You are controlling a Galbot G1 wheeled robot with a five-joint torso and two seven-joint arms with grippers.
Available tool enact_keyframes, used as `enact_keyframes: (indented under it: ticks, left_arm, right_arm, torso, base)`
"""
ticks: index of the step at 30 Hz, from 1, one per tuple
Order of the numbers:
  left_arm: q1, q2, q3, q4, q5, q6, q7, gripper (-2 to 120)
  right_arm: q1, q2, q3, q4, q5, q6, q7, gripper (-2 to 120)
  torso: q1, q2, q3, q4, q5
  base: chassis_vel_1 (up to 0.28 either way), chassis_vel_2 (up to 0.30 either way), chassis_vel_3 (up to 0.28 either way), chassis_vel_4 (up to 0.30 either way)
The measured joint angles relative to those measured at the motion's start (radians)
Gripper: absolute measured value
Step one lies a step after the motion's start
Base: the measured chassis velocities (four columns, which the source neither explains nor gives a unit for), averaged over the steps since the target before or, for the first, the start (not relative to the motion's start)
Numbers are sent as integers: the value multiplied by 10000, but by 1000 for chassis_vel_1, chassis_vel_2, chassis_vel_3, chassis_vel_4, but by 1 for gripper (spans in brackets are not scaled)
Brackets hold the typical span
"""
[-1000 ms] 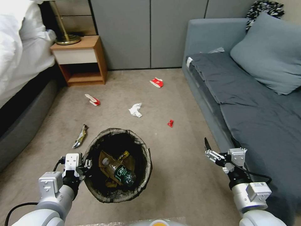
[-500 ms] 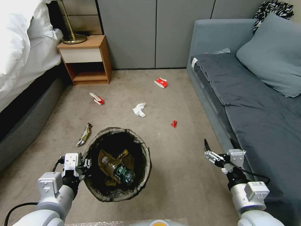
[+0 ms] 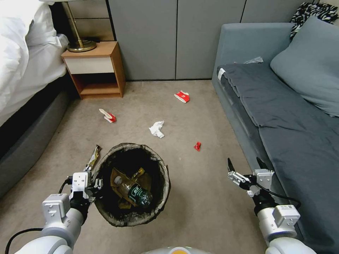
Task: Pick up the trash bin, then pick up the garbage from the floor and place it into the trash bin.
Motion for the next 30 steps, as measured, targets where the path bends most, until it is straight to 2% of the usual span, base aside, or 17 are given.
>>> enact_keyframes:
  ticks: [30]
  left_arm:
    - [17,18,-6,0,-25,0,-4,0]
  right_arm:
    - [114,-65,-248,-153,-64,-90,30,100]
  torso:
    - [0,-1,0,1,1]
  base:
    - [-116,124,122,-117]
